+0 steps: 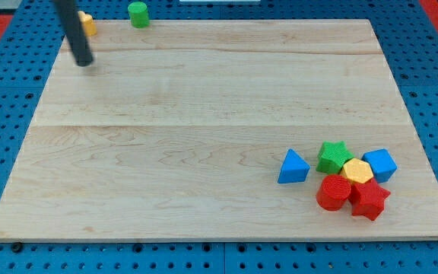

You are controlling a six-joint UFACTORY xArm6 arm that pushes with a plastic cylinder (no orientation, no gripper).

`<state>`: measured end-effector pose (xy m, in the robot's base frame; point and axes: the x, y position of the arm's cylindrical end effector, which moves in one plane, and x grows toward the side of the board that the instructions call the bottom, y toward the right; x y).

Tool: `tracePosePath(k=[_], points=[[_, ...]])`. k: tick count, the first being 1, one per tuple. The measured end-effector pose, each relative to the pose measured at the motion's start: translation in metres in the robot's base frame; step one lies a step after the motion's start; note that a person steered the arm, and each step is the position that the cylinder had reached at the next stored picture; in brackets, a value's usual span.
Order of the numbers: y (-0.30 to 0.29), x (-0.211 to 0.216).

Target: Push the yellow heart towards the group of blocks

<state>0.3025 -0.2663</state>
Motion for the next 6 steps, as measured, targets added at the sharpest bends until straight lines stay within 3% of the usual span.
tracePosePath(k=[1, 2, 4, 6], points=[[-0.039, -0.008], [-0.039, -0.01], [-0.039, -0.092], [-0.038, -0.111]])
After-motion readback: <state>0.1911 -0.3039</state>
